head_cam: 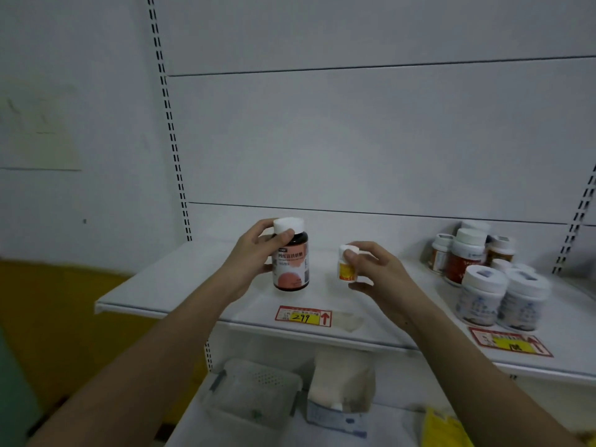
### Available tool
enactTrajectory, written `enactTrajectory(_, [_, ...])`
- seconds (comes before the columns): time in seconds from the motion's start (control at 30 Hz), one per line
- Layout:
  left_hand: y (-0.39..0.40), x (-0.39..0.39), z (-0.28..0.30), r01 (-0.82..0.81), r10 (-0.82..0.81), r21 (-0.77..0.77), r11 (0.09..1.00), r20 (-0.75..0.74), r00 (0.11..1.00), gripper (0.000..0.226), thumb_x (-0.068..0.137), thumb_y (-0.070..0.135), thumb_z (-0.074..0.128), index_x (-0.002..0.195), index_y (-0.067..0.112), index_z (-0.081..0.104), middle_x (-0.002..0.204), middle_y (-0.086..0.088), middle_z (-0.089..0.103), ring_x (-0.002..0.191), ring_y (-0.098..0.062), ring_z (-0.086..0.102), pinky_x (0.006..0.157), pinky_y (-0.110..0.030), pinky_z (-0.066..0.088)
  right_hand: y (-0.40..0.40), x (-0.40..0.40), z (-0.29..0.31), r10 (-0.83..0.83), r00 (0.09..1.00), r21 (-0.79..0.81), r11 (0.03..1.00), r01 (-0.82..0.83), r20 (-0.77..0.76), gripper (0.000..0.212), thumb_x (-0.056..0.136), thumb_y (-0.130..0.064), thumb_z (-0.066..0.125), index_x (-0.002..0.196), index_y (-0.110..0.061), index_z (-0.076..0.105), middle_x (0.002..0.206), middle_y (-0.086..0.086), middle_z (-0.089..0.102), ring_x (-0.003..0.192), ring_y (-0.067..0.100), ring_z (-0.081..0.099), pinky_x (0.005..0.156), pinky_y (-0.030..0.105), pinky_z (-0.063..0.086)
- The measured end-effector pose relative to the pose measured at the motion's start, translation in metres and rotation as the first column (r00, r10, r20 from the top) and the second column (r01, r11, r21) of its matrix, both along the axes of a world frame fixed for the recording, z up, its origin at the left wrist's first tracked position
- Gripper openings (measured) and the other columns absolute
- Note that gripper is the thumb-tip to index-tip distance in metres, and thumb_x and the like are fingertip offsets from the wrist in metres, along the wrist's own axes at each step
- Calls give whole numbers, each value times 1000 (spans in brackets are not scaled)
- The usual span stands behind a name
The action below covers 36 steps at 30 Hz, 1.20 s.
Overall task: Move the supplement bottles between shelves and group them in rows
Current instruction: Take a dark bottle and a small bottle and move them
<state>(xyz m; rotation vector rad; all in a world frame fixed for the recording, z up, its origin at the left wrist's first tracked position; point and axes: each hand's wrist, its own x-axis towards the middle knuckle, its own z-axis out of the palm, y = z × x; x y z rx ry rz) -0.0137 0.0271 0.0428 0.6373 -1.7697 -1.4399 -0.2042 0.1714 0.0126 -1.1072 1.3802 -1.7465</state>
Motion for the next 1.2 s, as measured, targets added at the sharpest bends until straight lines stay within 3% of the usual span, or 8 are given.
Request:
enactTrajectory(0.23, [-19, -7, -34, 12, -11, 43, 999, -35, 999, 40, 86, 35, 68, 124, 27, 57, 119, 2, 68, 111, -15, 63, 88, -37, 53, -2, 8, -31, -216, 976, -2, 976, 216, -22, 33, 76, -50, 70, 105, -34, 70, 95, -10, 73, 89, 10, 71, 68, 22, 55])
enactTrajectory(0.37, [-20, -9, -51, 75, -73, 27, 997, -70, 995, 46, 80, 47, 62, 124, 33, 57, 120, 12, 65, 109, -6, 62, 84, -24, 54, 0, 7, -35, -232, 968, -6, 973, 232, -95, 40, 72, -53, 68, 106, -33, 69, 96, -13, 72, 88, 8, 70, 70, 24, 56])
enactTrajectory(0.5, [-24, -12, -58, 113, -114, -19, 993, -65, 991, 62, 80, 50, 58, 136, 25, 51, 126, 6, 63, 112, -9, 63, 88, -28, 55, -1, 6, -38, -239, 960, -17, 971, 239, -143, 36, 74, -50, 68, 105, -31, 69, 91, -15, 71, 84, 6, 69, 65, 18, 56])
enactTrajectory(0.63, [-24, -13, -58, 142, -145, -37, 989, -78, 986, 56, 80, 51, 58, 130, 26, 54, 116, 10, 69, 101, -1, 67, 79, -20, 56, -4, 4, -39, -231, 967, -17, 973, 230, -107, 32, 74, -46, 71, 101, -30, 72, 93, -8, 73, 81, 8, 71, 67, 19, 55])
enactTrajectory(0.8, [-24, -14, -59, 158, -160, -33, 987, -84, 984, 56, 77, 61, 56, 122, 28, 60, 109, 15, 72, 101, -2, 67, 79, -21, 56, -6, 4, -39, -230, 965, -12, 973, 230, -130, 38, 64, -56, 71, 96, -37, 72, 93, -10, 73, 85, 9, 71, 72, 22, 59])
enactTrajectory(0.93, [-24, -13, -60, 156, -159, -39, 987, -91, 983, 50, 77, 61, 56, 117, 30, 62, 107, 17, 72, 100, 1, 67, 76, -18, 55, -6, 4, -40, -232, 963, -10, 972, 233, -139, 35, 66, -54, 72, 96, -36, 73, 93, -8, 73, 85, 11, 71, 73, 23, 58])
enactTrajectory(1.2, [-25, -14, -60, 161, -165, -47, 986, -95, 982, 48, 77, 61, 57, 115, 32, 63, 105, 17, 72, 98, 1, 67, 76, -19, 56, -6, 4, -41, -248, 952, 7, 967, 253, -183, 50, 59, -64, 72, 100, -37, 72, 98, -7, 73, 91, 16, 71, 84, 32, 58])
